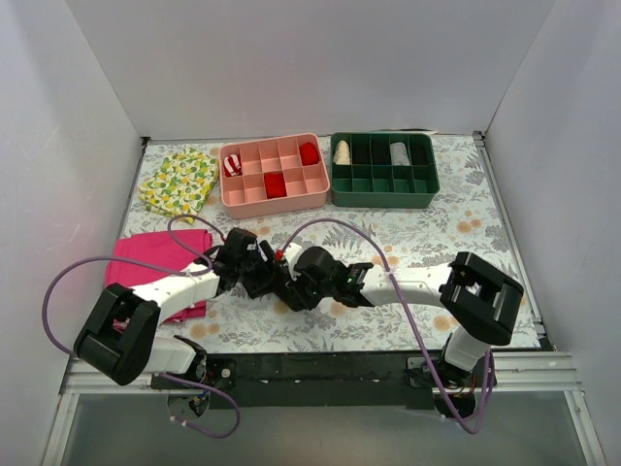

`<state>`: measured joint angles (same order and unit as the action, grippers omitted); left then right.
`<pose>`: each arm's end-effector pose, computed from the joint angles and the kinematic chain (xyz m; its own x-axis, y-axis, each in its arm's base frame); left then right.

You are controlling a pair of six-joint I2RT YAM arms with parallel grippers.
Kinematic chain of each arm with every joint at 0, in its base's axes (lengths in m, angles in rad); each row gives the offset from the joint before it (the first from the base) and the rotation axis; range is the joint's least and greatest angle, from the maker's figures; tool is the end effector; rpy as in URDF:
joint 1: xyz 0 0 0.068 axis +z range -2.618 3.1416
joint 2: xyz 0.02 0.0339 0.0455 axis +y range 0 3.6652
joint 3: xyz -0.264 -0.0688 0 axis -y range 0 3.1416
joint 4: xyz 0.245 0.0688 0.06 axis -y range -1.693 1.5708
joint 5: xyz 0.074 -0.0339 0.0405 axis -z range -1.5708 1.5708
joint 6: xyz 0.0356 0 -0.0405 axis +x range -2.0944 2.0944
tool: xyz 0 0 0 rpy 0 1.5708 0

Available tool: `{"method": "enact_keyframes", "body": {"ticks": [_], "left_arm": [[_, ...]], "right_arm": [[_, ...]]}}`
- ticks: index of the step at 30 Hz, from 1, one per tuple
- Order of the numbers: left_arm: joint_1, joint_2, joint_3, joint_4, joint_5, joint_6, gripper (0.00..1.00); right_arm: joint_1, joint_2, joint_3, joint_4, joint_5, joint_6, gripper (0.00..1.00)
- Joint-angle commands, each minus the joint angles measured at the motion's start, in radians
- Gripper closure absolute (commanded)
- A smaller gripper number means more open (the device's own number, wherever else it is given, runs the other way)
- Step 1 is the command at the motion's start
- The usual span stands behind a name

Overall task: Roll the underwear
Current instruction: Roll the underwear to the center of the board.

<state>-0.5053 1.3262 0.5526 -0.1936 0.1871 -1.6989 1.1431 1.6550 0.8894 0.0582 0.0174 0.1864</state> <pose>0.2025 -0.1196 0.1517 -0.4713 -0.8529 0.2244 -0.7871 0.2920 -0.5434 0.1431 0.3125 0.1788 -0.4325 -0.5020 -0.7490 -0.8387 0.5289 0.1297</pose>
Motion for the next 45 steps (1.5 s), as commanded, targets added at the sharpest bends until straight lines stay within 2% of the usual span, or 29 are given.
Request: {"method": "enact_keyframes", "body": {"ticks": [1, 7, 15, 22, 30, 45], "left_arm": [[0.013, -0.054, 0.017, -0.052, -0.054, 0.021, 0.31], [0.021, -0.149, 0.006, -0.079, -0.132, -0.004, 0.24], [0.022, -0.274, -0.081, -0.047, -0.155, -0.019, 0.23], [0.022, -0.292, -0.149, 0.029, -0.109, 0.002, 0.27], [0.022, -0.256, -0.160, 0.109, -0.091, 0.036, 0.29], [0.019, -0.142, -0.180, 0.270, -0.025, 0.035, 0.36]], "right_arm": [[-0.074, -0.003, -0.052, 0.077, -0.253, 0.108, 0.96], [-0.178, 0.049, -0.083, 0.166, -0.456, 0.217, 0.96], [-0.292, 0.127, -0.145, 0.308, -0.635, 0.375, 0.97], [-0.333, 0.138, -0.175, 0.318, -0.636, 0.433, 0.97], [-0.350, 0.184, -0.172, 0.276, -0.625, 0.467, 0.97], [-0.359, 0.193, -0.122, 0.137, -0.539, 0.392, 0.97]]}}
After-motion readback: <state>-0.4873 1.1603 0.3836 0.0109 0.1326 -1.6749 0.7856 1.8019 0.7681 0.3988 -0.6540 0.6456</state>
